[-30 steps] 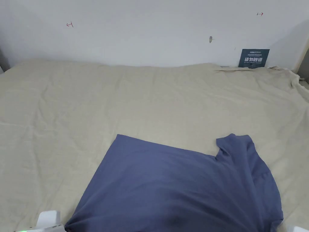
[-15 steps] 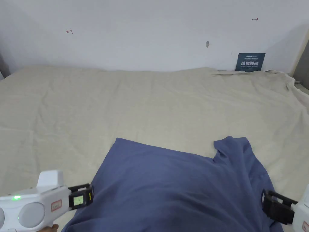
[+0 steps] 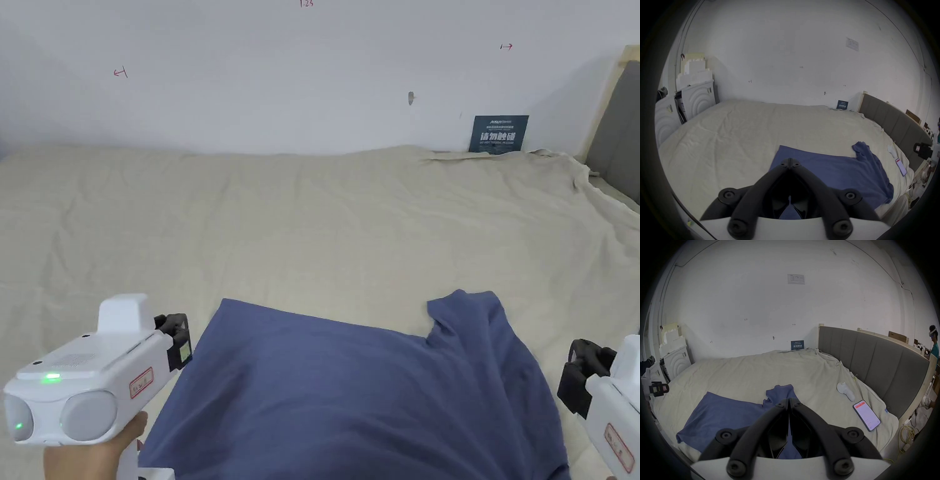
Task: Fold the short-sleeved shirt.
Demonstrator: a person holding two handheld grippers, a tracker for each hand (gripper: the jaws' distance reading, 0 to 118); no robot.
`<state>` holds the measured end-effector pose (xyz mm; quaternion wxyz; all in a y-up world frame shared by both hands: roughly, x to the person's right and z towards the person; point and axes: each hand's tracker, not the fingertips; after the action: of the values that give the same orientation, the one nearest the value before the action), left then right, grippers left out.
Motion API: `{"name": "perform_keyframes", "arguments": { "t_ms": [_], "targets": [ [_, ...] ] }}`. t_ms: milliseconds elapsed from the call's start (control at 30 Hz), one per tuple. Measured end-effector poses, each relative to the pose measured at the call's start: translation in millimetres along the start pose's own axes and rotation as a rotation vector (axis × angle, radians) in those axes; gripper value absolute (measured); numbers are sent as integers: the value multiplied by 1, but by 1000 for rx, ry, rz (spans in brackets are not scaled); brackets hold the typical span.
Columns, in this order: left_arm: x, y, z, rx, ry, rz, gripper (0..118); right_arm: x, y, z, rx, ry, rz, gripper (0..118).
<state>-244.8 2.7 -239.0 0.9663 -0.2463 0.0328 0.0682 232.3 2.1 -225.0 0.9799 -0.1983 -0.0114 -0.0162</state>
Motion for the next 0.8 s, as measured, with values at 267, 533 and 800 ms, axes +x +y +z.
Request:
{"name": "perform_keyframes", "arguments": {
  "t_ms": [267,533,800],
  "targets": [
    [-4,31,-95,-109,-35,-22,0,-4,11,-30,1,-27,18,0],
    [-20,58,-220,-336,-39,-41,13,-1,8,-68,-53,-49,-23,0],
    [-27,48,-310,-531,89,-139,109,1,-3,-90,-119,-73,-35,0]
  ]
}}
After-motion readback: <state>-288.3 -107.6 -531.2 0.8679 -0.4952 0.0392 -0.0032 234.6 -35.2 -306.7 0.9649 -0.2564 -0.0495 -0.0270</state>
